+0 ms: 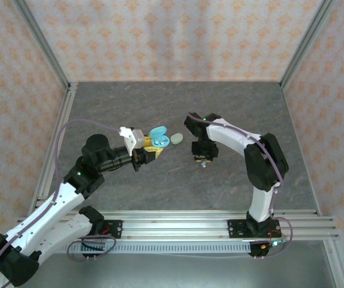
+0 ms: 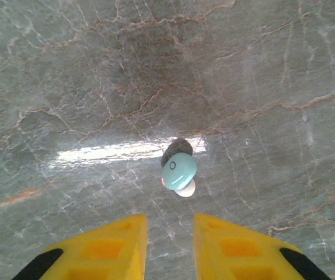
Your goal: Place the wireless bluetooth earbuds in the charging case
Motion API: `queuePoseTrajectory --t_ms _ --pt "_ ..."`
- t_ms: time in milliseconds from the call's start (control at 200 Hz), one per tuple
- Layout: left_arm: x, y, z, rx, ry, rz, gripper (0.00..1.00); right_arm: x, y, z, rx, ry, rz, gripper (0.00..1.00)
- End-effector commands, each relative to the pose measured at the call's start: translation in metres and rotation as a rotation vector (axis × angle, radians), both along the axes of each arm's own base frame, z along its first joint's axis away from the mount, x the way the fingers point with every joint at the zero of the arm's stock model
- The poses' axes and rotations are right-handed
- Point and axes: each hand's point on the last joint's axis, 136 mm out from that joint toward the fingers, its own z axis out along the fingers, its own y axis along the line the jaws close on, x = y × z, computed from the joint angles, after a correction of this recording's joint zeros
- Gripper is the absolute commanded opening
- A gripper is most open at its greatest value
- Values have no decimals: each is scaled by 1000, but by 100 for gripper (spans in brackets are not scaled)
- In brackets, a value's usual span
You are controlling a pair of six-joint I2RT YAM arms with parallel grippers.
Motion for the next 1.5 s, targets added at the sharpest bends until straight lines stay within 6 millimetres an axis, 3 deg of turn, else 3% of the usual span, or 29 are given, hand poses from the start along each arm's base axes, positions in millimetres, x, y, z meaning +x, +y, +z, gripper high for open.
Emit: queuePoseTrajectory --t_ms 0,781,1211,1336,1496 --pt "-4 1 20 -21 -67 -3 9 6 -5 -2 -52 -6 -9 27" --pt "-3 2 18 -4 -68 5 9 5 -7 -30 -106 54 22 30" --pt "-4 3 18 -1 -66 5 9 0 -1 -38 -64 83 26 22" --pt "-5 3 19 -2 -69 7 9 1 0 -28 -42 53 25 14" --pt "-5 3 21 -6 -74 7 9 6 8 10 45 -37 21 9"
